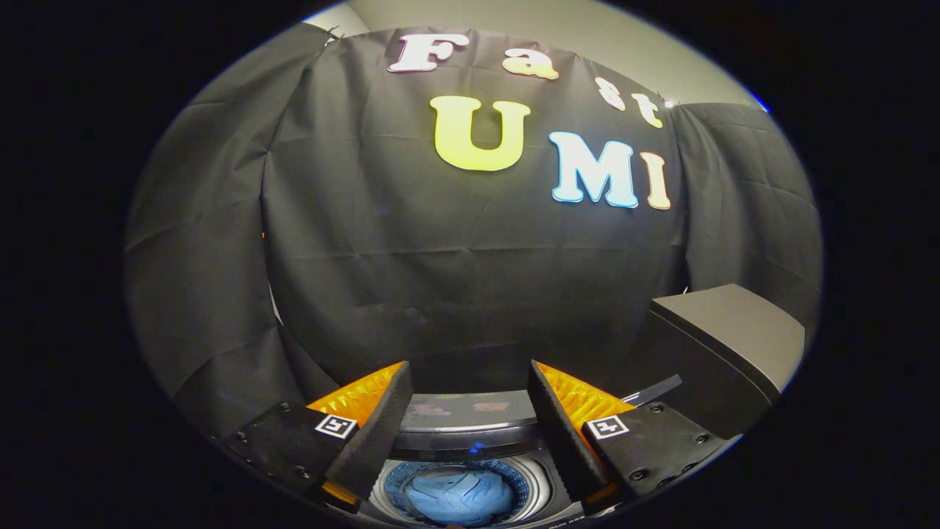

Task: Put the clothes into the washing machine and then close the washing machine lid.

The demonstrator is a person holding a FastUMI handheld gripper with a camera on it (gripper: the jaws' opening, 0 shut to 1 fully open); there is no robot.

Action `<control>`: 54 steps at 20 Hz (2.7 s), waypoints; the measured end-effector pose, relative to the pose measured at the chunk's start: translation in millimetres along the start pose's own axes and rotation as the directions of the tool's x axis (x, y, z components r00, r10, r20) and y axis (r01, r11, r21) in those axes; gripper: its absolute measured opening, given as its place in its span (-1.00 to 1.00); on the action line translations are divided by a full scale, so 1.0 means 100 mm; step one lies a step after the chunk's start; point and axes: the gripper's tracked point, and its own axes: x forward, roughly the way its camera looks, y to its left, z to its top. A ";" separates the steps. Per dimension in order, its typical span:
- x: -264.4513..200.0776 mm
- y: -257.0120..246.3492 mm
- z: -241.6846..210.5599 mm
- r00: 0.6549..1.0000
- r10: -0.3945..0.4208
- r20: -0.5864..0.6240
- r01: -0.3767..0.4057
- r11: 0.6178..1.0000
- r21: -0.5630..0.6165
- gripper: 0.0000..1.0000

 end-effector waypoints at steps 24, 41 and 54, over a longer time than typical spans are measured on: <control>-0.56 -0.11 -0.82 0.993 -0.021 -0.114 0.019 0.999 -0.026 0.96; -2.23 -0.98 0.18 0.990 0.009 0.139 -0.006 1.000 -0.022 0.97; -3.41 -1.65 0.08 0.968 0.065 0.242 -0.061 0.998 -0.025 0.97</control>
